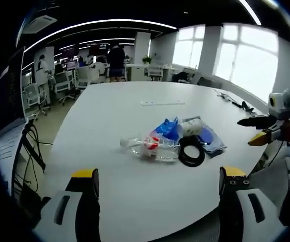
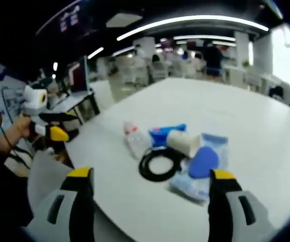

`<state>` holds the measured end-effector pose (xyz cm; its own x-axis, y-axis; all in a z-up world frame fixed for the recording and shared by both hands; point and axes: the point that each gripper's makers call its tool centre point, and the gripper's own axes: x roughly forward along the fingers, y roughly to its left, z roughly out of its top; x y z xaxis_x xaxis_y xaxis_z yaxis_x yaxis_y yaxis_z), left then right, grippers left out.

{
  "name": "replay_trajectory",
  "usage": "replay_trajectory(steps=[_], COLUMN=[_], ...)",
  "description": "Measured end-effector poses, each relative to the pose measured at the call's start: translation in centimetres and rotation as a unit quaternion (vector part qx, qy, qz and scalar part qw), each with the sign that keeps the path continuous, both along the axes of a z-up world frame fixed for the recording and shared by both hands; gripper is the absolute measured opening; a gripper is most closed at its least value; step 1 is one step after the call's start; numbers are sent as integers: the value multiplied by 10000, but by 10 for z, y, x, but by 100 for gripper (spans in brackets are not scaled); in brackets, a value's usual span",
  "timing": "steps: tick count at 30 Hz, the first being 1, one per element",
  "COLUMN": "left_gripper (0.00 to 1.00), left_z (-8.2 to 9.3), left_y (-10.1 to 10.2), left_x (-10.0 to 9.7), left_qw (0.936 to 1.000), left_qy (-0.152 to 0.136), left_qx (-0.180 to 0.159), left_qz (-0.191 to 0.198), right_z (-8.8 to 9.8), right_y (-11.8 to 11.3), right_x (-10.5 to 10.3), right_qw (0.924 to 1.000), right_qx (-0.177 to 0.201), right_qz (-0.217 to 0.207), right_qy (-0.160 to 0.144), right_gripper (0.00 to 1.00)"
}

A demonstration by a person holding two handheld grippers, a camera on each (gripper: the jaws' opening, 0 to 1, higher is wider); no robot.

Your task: Arrange the tabletop items into an orderly group along one side of the table until the central work area is clear of visible clutter.

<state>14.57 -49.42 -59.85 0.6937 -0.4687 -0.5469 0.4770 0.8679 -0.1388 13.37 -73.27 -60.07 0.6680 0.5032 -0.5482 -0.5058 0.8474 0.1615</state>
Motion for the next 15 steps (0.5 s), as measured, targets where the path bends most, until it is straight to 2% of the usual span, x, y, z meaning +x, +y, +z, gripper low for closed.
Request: replay_trajectory(steps=[15], left_gripper=[99], left_z=[-7], left_y=[-5], left_x=[5], left_qw=[9998], left_qy=[30], left_qx=[94], left_qz=[-150], right_z=[-8], right_y=[14], right_x=[12], right_qw=[9996], right_qx=[-41], right_qz=[265], right_qy=[82], right_gripper=[92])
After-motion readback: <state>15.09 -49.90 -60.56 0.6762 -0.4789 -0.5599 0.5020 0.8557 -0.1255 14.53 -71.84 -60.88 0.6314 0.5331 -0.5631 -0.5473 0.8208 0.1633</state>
